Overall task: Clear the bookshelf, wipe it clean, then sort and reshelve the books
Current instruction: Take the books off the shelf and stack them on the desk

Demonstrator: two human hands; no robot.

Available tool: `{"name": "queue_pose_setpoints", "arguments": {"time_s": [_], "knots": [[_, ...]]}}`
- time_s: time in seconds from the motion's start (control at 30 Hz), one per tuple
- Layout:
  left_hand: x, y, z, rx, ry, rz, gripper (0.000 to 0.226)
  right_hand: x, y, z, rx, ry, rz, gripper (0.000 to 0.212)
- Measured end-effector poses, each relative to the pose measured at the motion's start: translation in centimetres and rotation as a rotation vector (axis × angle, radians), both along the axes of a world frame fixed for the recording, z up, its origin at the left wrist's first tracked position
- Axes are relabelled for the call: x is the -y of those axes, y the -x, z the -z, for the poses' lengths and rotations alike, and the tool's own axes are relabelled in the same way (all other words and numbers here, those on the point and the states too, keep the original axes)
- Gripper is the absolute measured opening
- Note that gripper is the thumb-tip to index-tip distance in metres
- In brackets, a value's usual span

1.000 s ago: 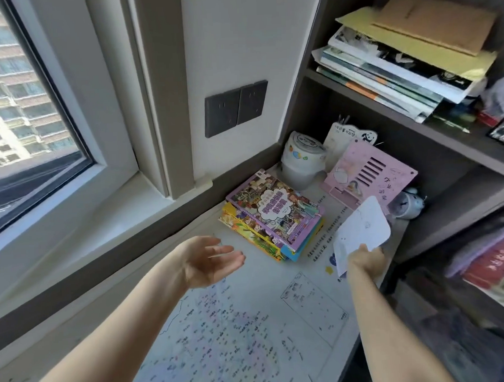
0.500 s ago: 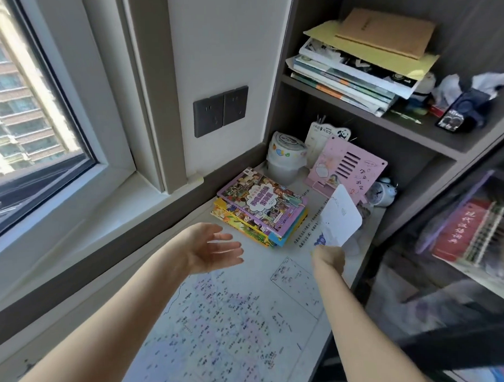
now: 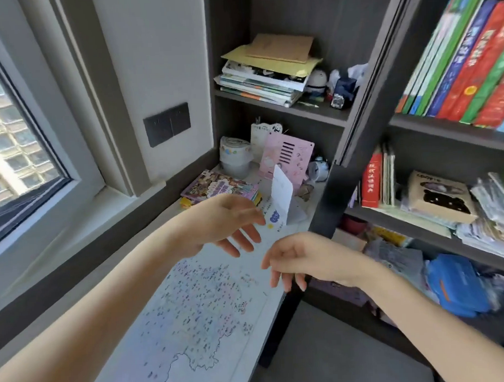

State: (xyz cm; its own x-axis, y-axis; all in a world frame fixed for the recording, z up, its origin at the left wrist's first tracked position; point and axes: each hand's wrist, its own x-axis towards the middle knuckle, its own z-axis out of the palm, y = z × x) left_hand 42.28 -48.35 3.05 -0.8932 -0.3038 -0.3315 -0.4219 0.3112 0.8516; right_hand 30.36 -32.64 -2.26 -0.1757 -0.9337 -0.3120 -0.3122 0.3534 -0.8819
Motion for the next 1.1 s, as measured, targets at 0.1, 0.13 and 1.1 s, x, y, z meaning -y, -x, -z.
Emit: {"name": "queue_pose_setpoints", "arguments": {"time_s": [0.1,0.13,1.1], "knots": [[-4.3,1.0,-1.9,-0.068,0.061,0.098,0.023,-5.4,2.0,-2.2,-0.049,0.055,-0.003,0.016],[-5.7,1.5,-2.3,-0.096,0.074,0.129,0.022,-7.0,2.7,-2.7,-0.054,0.084,0.026,0.016],[-35.5,41.8,-21.5,-1.015,0.421,-0.019,0.017,-38.5,32.7,-30.4,-0.816,0.821,1.113,0.008]]}}
